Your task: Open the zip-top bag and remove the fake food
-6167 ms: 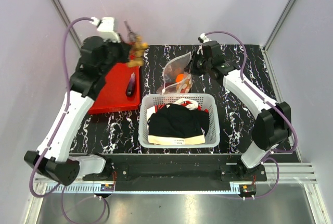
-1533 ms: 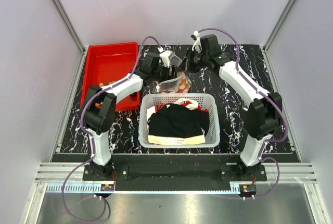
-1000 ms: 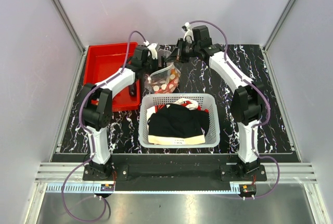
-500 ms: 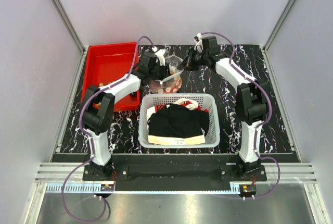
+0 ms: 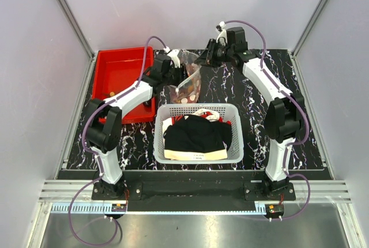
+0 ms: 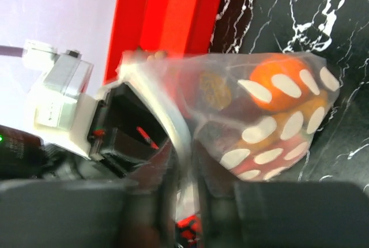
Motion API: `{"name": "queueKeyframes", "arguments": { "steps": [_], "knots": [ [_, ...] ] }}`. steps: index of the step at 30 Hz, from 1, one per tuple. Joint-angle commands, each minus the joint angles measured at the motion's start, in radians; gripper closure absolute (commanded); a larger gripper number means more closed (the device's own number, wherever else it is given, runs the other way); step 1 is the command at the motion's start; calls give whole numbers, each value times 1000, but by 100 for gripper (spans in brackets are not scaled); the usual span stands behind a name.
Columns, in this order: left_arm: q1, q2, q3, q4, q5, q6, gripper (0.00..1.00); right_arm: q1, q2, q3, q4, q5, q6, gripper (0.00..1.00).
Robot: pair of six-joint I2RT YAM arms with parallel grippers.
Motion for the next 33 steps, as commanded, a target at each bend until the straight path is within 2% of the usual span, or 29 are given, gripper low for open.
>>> {"name": "queueKeyframes", "arguments": {
  "steps": [1,4,7,12,13,14,16,17,19,20,21,23,26,28,30,33],
  "knots": [
    [7,-24,89,14,-13,-92,56,19,-19,122,-120,62,-23,61],
    [7,1,115,-19,-19,-123,56,34,-39,86,-157,107,-36,39],
    [6,10,112,-9,-13,-143,56,56,-77,21,-169,148,-60,29],
    [6,7,86,-3,-4,-158,56,81,-85,-28,-172,151,-73,28],
    [6,4,80,1,-3,-158,56,87,-83,-30,-171,148,-68,29],
    [6,-2,71,3,-7,-158,56,91,-82,-34,-171,144,-63,37],
    [4,-7,66,-2,-12,-153,56,107,-88,-46,-169,144,-56,42],
    [4,-11,66,-6,-19,-150,56,110,-98,-57,-171,150,-54,57],
    [4,-21,63,-20,-22,-132,56,111,-131,-85,-169,168,-45,77],
    [4,-24,65,-26,-16,-121,54,111,-138,-89,-166,176,-43,94],
    [4,-25,69,-31,-7,-109,51,110,-145,-92,-154,180,-45,100],
    [4,-34,62,-31,16,-80,43,110,-149,-82,-145,165,-39,100],
    [4,-30,37,-2,36,-44,41,110,-134,-56,-128,121,-7,100],
    [4,-19,29,17,34,-20,54,110,-129,-43,-122,122,9,100],
    [4,7,42,9,39,-2,62,105,-123,-42,-119,125,13,100],
    [3,44,69,-2,47,20,62,96,-123,-48,-111,121,20,100]
  ]
}}
